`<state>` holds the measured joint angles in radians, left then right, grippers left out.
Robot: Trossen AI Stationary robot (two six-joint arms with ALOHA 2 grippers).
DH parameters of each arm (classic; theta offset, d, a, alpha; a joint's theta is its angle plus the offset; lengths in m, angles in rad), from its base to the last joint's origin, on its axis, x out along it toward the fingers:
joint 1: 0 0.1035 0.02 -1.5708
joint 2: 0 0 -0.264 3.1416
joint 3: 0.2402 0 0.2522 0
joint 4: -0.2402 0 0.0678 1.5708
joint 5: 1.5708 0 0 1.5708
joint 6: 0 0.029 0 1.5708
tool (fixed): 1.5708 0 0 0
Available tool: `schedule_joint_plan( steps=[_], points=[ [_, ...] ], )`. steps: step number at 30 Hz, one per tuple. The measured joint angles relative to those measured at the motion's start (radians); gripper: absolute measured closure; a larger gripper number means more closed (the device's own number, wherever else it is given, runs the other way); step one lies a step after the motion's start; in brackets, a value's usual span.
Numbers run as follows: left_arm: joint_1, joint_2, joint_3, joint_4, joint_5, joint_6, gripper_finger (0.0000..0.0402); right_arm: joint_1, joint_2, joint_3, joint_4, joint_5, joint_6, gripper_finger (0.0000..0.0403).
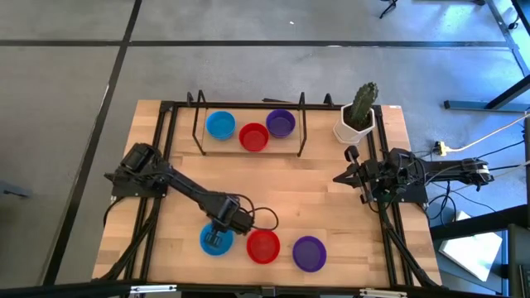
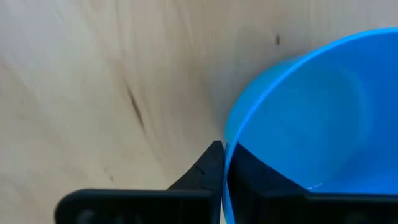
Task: Pick & Place Mini bowls
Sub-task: Stack the blue bowl on top of the blue bowls on the shelf
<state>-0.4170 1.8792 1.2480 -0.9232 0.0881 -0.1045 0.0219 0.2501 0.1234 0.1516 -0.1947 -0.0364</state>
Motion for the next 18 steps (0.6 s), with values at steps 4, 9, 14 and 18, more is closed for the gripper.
schedule_joint_plan(
  steps=[4, 9, 14, 18],
  points=[
    [0.001, -0.038, -0.002, -0.044, -0.011, 0.039, 0.0397, 0.000, 0.000, 0.000, 0.000, 0.000, 0.002, 0.0389],
    [0.003, -0.184, -0.014, 0.020, -0.077, 0.059, 0.0398, 0.000, 0.000, 0.000, 0.000, 0.000, 0.002, 0.0389],
    [0.020, -0.445, -0.206, 0.314, -0.082, 0.068, 0.0398, 0.000, 0.000, 0.000, -0.008, 0.000, 0.002, 0.0389],
    [0.027, -0.701, -0.456, 0.542, -0.187, 0.057, 0.0398, 0.000, 0.000, 0.000, -0.008, 0.000, 0.002, 0.0389]
  ],
)
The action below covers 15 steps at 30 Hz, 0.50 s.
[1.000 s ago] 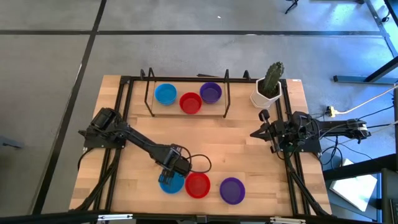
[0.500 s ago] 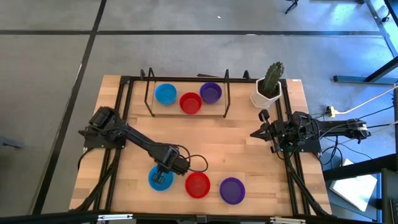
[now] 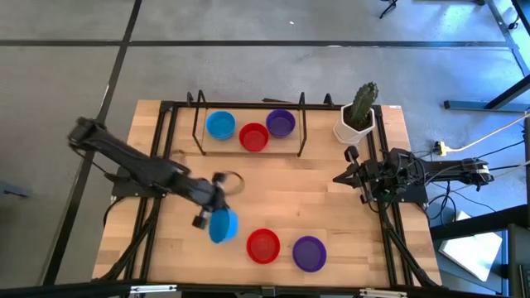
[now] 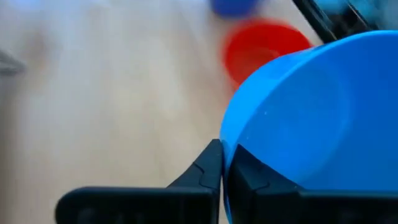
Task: Pick & Place Mini bowls
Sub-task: Stack the blue bowl on top of the blue bowls on the shelf
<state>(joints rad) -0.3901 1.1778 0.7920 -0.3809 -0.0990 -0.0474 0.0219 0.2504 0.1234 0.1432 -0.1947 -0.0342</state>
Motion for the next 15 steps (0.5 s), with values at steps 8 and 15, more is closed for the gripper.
schedule_joint_plan(
  steps=[8, 15],
  points=[
    [0.000, -0.469, -0.414, 0.378, -0.285, -0.044, 0.0398, 0.000, 0.000, 0.000, -0.003, 0.000, 0.000, 0.0389],
    [0.000, -0.721, -0.626, 0.580, -0.385, 0.024, 0.0398, 0.000, 0.000, 0.000, -0.003, 0.000, 0.000, 0.0389]
  ],
)
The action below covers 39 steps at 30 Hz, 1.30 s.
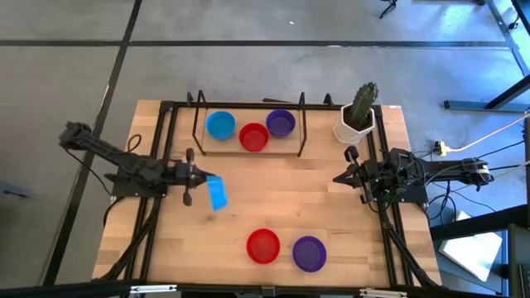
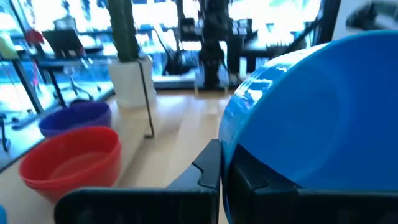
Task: Pick & Place Mini bowls
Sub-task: Stack the blue bowl on top of the blue bowls on the shelf
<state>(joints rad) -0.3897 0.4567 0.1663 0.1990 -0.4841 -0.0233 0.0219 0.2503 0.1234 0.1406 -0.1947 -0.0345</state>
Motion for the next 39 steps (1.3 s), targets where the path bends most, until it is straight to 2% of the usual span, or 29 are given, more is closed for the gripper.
schedule_joint_plan(
  steps=[3, 8, 10, 13, 16, 20, 23, 27, 31, 35, 39],
  points=[
    [0.000, -0.061, -0.025, 0.022, -0.023, 0.029, 0.0398, 0.000, 0.000, 0.000, -0.001, 0.000, 0.000, 0.0389],
    [0.002, -0.146, -0.027, 0.015, -0.125, 0.092, 0.0398, 0.000, 0.000, 0.000, -0.004, 0.000, 0.000, 0.0389],
    [0.015, -0.174, -0.027, 0.014, -0.126, 0.097, 0.0398, 0.000, 0.000, 0.000, -0.004, 0.000, 0.000, 0.0389],
    [0.050, -0.186, -0.021, 0.023, -0.150, 0.092, 0.0398, 0.000, 0.000, 0.000, -0.004, 0.000, -0.009, 0.0389],
    [0.104, -0.158, 0.057, 0.051, -0.234, 0.071, 0.0398, 0.000, 0.000, 0.000, -0.004, 0.001, -0.045, 0.0389],
    [0.184, -0.066, 0.252, -0.038, -0.279, 0.114, 0.0398, 0.000, 0.000, 0.000, -0.004, 0.010, -0.042, 0.0389],
    [0.249, 0.051, 0.454, -0.158, -0.304, 0.116, 0.0398, 0.000, 0.000, 0.000, -0.004, 0.010, -0.032, 0.0389],
    [0.345, 0.272, 0.777, -0.492, -0.328, 0.130, 0.0398, 0.000, 0.000, 0.000, -0.004, 0.011, -0.044, 0.0389],
    [0.495, 0.518, 1.112, -0.908, -0.345, 0.053, 0.0398, 0.000, 0.000, 0.000, -0.004, 0.011, -0.044, 0.0389],
    [0.673, 0.740, 1.370, -1.211, -0.149, -0.041, 0.0398, 0.000, 0.001, 0.000, -0.004, 0.011, -0.045, 0.0389],
    [0.819, 0.921, 1.494, -1.375, 0.014, -0.042, 0.0398, 0.000, 0.001, 0.000, -0.011, 0.010, -0.046, 0.0389]
  ],
)
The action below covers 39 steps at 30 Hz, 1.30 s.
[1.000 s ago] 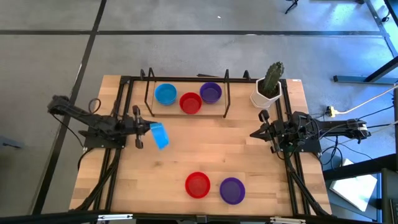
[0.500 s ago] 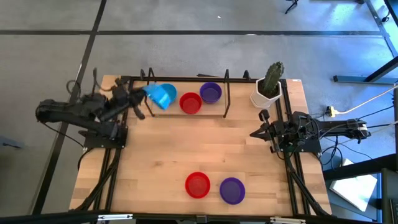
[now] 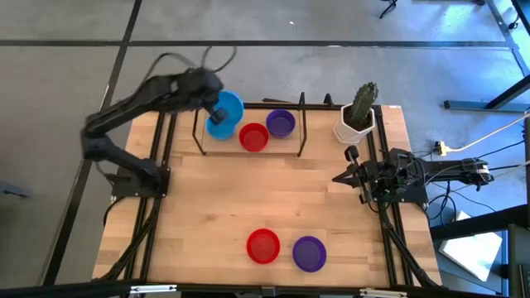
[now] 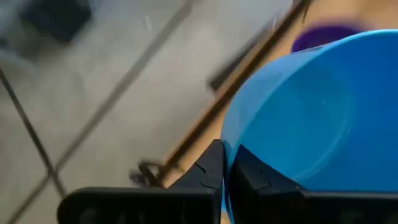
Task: Pick & Place Mini bowls
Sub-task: Stack the blue bowl on top of the blue bowls on the shelf
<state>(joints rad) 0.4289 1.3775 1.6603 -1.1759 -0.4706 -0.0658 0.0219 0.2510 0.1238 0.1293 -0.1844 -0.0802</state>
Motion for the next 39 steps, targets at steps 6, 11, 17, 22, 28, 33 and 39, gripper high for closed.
schedule_joint_plan(
  steps=[6, 11, 17, 22, 28, 33, 39],
  points=[
    [0.178, 0.194, 0.000, -0.128, 0.155, 0.004, 0.0398, 0.000, 0.000, 0.000, -0.002, 0.000, 0.001, 0.0389],
    [0.242, 0.280, -0.023, -0.178, 0.202, -0.001, 0.0398, 0.000, 0.000, 0.000, -0.018, 0.000, -0.004, 0.0389],
    [0.239, 0.321, -0.023, -0.173, 0.221, -0.004, 0.0398, 0.000, 0.000, 0.000, -0.023, 0.000, -0.010, 0.0389],
    [0.244, 0.335, -0.046, -0.157, 0.201, -0.019, 0.0398, 0.000, 0.000, 0.000, -0.023, -0.001, 0.015, 0.0389],
    [0.263, 0.338, -0.136, -0.106, 0.201, -0.012, 0.0398, 0.000, 0.000, 0.000, -0.027, 0.000, 0.016, 0.0389],
    [0.289, 0.338, -0.186, -0.036, 0.256, 0.009, 0.0397, 0.000, 0.000, 0.000, -0.027, 0.000, 0.016, 0.0389],
    [0.289, 0.338, -0.231, 0.000, 0.260, 0.035, 0.0379, 0.000, 0.000, 0.000, -0.026, 0.000, 0.018, 0.0389]
  ],
)
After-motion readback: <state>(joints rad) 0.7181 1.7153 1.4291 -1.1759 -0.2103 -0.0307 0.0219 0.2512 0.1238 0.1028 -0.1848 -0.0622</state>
